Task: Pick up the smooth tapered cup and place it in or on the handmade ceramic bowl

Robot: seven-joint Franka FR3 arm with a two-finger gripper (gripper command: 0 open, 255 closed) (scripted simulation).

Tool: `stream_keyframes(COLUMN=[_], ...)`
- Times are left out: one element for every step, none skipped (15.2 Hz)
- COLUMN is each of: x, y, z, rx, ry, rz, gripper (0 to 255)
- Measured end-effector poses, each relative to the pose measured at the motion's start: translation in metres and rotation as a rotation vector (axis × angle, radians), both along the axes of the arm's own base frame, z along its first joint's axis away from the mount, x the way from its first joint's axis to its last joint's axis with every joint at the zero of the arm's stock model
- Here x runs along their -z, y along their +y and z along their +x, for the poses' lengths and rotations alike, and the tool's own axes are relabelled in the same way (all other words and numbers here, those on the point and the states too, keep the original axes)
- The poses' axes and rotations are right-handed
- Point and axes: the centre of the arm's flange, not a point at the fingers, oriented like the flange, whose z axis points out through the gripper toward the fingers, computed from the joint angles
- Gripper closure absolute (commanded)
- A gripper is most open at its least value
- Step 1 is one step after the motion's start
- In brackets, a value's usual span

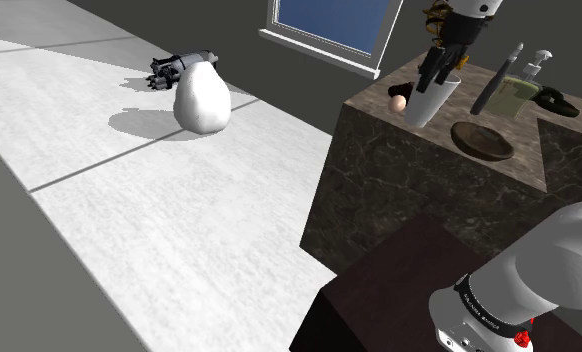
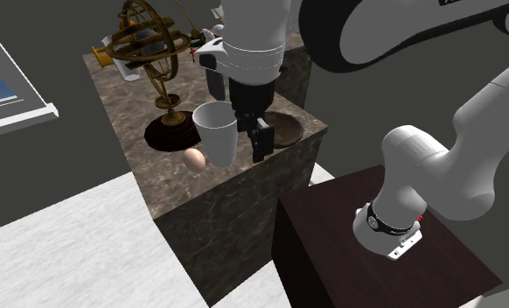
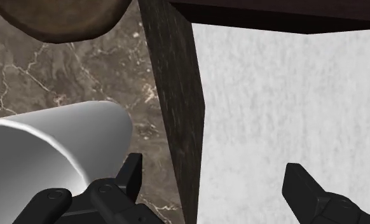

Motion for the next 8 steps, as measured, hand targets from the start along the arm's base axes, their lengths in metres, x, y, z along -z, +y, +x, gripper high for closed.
stream_keyframes(x=[-0.002,-0.007,-0.009,-0.012,-0.011,-0.009,-0.005,0.000], y=[-0.009,-0.017,-0.030,-0.041,-0.049,-0.056,-0.059,-0.062], z=[0.007,0.012,0.019,0.026,0.031,0.033,0.034,0.035], rx=[0.001,0.003,0.005,0.006,0.008,0.009,0.009,0.009], ry=[-0.002,-0.004,-0.006,-0.008,-0.010,-0.010,-0.011,-0.011], rz=[-0.012,-0.024,-0.036,-0.048,-0.060,-0.066,-0.069,-0.071], gripper=[0,0,0,0,0,0,0,0])
